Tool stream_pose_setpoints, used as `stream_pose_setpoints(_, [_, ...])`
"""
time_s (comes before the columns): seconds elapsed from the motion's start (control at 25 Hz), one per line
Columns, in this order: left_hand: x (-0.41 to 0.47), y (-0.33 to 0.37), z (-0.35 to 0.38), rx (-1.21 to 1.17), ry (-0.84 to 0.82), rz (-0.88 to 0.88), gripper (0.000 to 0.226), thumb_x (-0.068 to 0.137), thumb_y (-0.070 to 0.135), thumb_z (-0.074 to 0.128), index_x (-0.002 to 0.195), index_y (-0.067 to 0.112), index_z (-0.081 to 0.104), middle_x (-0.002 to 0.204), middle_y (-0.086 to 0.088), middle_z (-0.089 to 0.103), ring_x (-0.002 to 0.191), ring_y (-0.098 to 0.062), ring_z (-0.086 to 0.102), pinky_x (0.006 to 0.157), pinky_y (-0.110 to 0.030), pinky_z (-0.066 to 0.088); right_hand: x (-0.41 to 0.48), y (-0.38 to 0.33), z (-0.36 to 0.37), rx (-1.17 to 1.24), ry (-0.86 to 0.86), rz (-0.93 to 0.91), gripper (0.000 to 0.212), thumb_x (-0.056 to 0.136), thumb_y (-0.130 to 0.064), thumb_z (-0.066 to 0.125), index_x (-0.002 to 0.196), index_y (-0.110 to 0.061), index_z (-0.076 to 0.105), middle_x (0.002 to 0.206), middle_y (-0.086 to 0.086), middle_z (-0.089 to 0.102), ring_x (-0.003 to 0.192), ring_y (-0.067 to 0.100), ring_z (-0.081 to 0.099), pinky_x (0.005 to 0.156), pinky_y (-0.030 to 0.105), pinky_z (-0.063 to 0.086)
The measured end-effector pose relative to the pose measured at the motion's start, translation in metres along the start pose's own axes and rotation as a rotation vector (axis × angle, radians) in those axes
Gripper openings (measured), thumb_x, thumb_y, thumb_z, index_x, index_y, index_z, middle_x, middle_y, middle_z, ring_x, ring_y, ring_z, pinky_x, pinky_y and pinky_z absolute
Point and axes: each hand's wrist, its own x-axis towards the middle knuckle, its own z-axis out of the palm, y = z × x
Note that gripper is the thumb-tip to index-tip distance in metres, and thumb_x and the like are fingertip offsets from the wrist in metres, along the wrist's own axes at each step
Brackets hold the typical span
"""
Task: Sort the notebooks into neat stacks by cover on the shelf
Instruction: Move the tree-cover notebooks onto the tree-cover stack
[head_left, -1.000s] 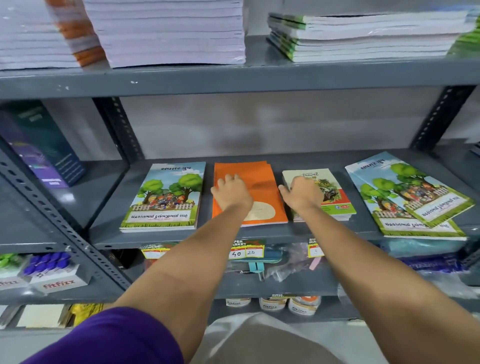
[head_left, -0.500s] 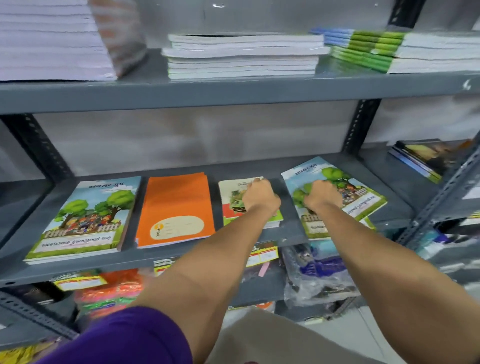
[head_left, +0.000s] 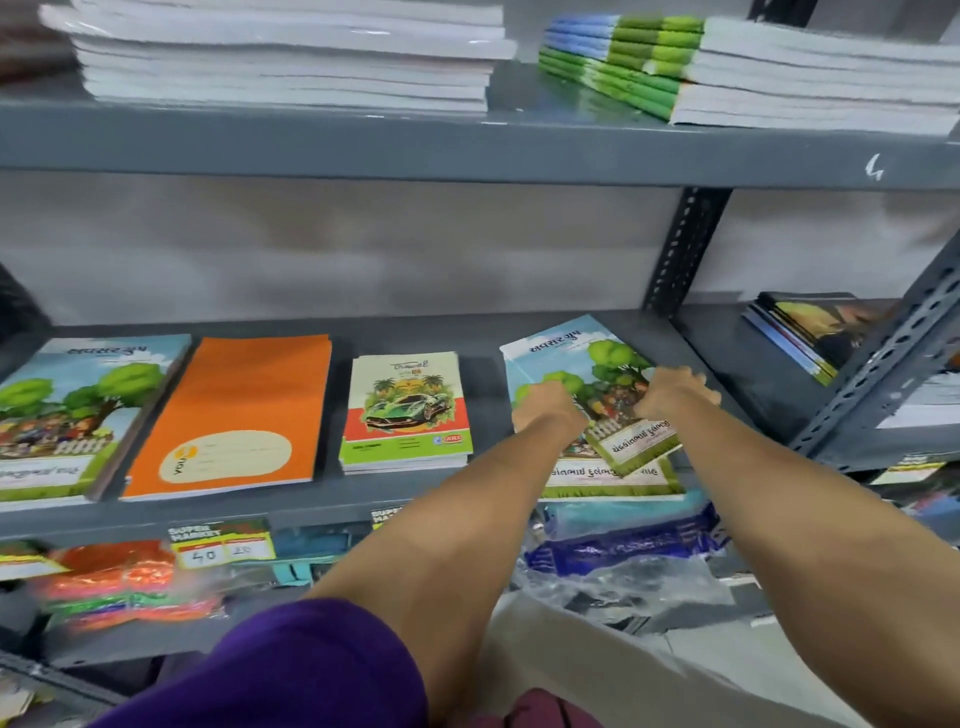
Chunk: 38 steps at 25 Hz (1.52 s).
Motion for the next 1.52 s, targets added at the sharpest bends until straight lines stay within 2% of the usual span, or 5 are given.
stream_pose_setpoints(0.24, [0.016,0.021,0.026,-0.266,-0.002,-0.187,0.031,0.086,0.028,0.064,0.106,0.005,0.066,0.111,-0.011,0.067,0.095,-0.026,0.068,0.073,-0.032,0.057,0.063,0.028,0.019,-0.041,-0.195,-0.037,0.164,-0.005,-0.097,0.046,0.134,-0.011,0.047,0.137,0.012,0.052,0.125,0.035,0.049,0.102,0.045,0.043])
stream_pose_setpoints(0.6, [0.013,0.021,0.006,-0.833,0.025,-0.160,0.050,0.100,0.011,0.038,0.147,0.015,0.022,0.132,-0.017,0.053,0.110,-0.034,0.056,0.093,-0.040,0.045,0.009,0.022,0.001,0.575,-0.020,-0.001,0.083,0.074,-0.081,0.047,0.095,-0.002,0.063,0.115,0.019,0.066,0.100,0.033,0.062,0.084,0.036,0.047])
stream_pose_setpoints(0.76, [0.009,-0.011,-0.030,-0.955,0.105,-0.045,0.034,0.101,0.015,0.041,0.134,0.012,0.038,0.119,-0.014,0.060,0.100,-0.028,0.058,0.090,-0.036,0.047,-0.005,-0.009,-0.005,0.823,0.007,0.040,0.090,0.078,-0.071,0.054,0.130,0.002,0.049,0.130,0.019,0.057,0.110,0.035,0.060,0.091,0.039,0.049])
stream_pose_setpoints(1.08, [-0.030,-0.178,-0.160,-0.471,0.463,-0.101,0.029,0.100,0.013,0.040,0.124,-0.001,0.048,0.119,-0.026,0.062,0.108,-0.040,0.061,0.088,-0.041,0.051,-0.115,-0.185,-0.005,0.828,0.241,-0.374,0.036,0.088,-0.032,0.059,0.096,0.002,0.066,0.101,0.026,0.069,0.098,0.041,0.064,0.083,0.038,0.049])
stream_pose_setpoints(1.52, [-0.117,-0.414,-0.295,0.061,0.580,-0.356,0.032,0.099,0.014,0.040,0.128,0.003,0.045,0.127,-0.019,0.059,0.119,-0.038,0.056,0.092,-0.044,0.045,-0.300,-0.392,0.025,0.881,0.045,-0.669,0.029,0.081,-0.022,0.064,0.105,-0.006,0.065,0.107,0.013,0.070,0.100,0.031,0.064,0.078,0.033,0.048])
